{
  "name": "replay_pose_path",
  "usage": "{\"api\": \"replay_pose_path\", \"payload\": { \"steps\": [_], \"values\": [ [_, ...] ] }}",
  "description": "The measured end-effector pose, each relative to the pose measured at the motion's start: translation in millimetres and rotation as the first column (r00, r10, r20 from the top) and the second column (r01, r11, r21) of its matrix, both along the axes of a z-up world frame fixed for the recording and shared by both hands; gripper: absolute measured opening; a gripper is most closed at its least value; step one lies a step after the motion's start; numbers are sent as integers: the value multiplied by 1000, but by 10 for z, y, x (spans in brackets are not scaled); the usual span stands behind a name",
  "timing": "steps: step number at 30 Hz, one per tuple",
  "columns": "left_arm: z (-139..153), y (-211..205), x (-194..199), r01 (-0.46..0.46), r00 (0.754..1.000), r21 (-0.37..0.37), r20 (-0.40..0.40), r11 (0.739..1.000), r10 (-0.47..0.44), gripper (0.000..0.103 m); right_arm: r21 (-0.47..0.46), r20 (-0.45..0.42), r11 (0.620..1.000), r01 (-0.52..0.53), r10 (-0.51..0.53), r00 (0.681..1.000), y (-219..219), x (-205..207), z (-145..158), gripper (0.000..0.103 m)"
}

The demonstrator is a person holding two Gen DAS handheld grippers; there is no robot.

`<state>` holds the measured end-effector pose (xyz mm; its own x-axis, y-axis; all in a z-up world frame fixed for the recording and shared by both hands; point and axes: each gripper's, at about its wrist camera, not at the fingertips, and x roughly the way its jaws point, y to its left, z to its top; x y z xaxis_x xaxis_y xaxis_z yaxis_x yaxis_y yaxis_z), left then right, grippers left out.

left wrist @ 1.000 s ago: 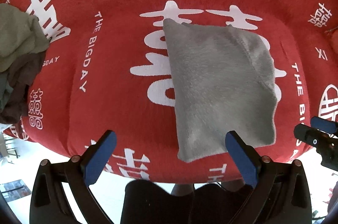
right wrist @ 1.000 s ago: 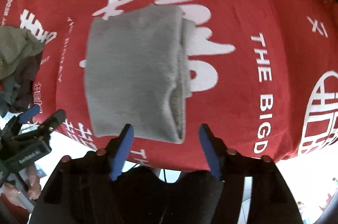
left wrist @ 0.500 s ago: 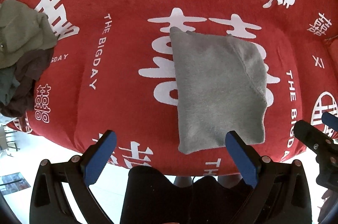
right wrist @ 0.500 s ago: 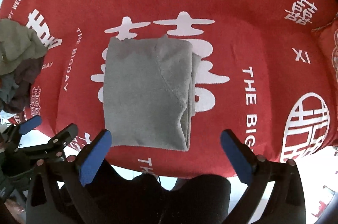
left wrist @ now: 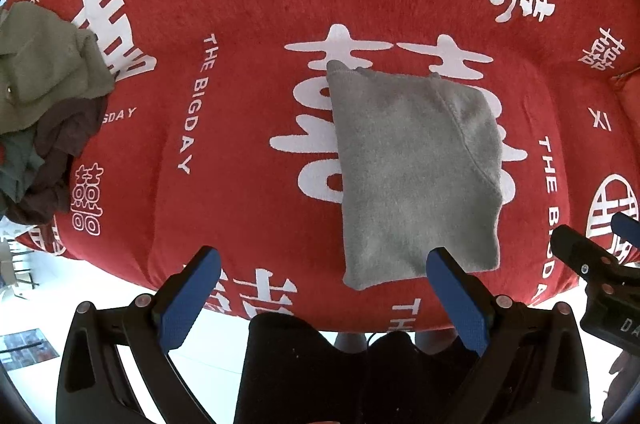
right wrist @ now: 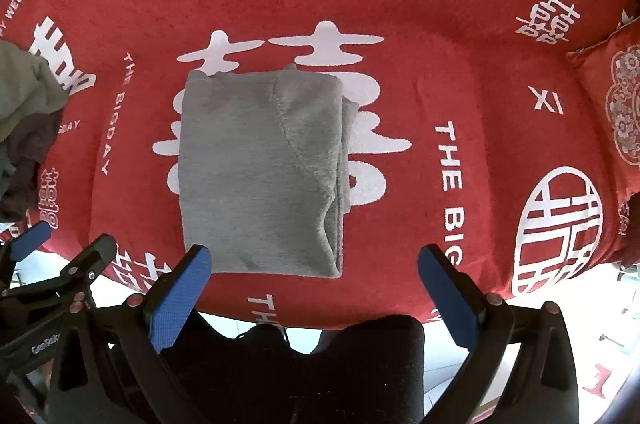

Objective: Fold small clothes

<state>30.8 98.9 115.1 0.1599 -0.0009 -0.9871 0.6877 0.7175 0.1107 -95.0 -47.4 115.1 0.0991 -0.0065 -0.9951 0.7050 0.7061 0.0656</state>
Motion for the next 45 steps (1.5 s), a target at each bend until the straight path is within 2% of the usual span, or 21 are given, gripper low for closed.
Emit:
{"api": "replay_pose_path", "payload": {
  "steps": [45],
  "values": [
    [67, -52, 46, 4, 1000, 3, 22, 1000, -4, 103, -25, -9, 999, -38, 38, 999, -13, 117, 38, 103]
  ]
}}
